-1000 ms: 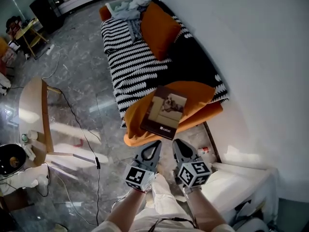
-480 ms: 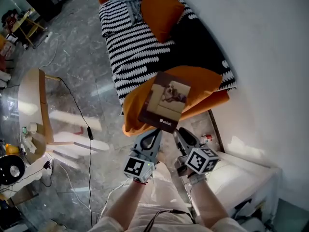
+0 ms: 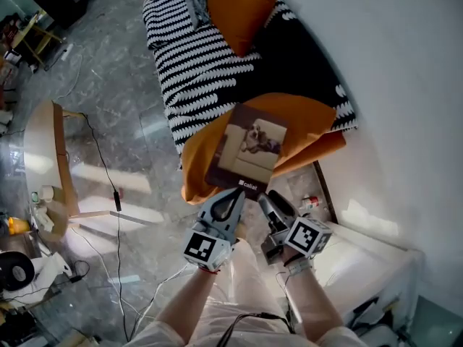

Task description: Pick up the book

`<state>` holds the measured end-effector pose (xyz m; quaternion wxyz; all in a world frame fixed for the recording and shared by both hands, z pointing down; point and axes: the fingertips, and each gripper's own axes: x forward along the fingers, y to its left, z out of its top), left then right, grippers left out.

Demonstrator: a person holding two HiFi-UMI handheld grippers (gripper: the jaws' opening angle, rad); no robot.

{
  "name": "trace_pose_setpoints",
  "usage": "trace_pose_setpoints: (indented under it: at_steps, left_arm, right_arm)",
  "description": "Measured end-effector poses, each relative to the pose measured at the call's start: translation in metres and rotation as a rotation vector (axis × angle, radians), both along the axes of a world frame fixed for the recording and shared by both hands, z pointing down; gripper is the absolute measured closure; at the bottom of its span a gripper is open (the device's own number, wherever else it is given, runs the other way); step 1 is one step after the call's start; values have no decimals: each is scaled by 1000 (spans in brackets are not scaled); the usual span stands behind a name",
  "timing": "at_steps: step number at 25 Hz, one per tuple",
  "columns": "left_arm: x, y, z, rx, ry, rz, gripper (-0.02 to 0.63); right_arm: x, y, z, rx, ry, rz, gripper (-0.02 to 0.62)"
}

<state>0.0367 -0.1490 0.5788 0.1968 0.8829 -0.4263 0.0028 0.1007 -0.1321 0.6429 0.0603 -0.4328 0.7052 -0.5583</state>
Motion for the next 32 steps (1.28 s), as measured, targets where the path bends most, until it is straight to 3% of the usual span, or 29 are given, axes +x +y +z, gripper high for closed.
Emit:
trace_pose_setpoints:
  at_steps: [8,18,32]
  left_arm:
    - [-1,-13,3,-4,8,40,583]
    - [-7,-17,7,-4,-1,58,583]
    - [-15,-22,7,-14,42,32,583]
  right_arm:
    - [-11,-14,8,-33,-189,25,344]
    - [-18,-24,19,-60,-277,14,344]
    - [-41,-26,10,-25,-424,-87,366]
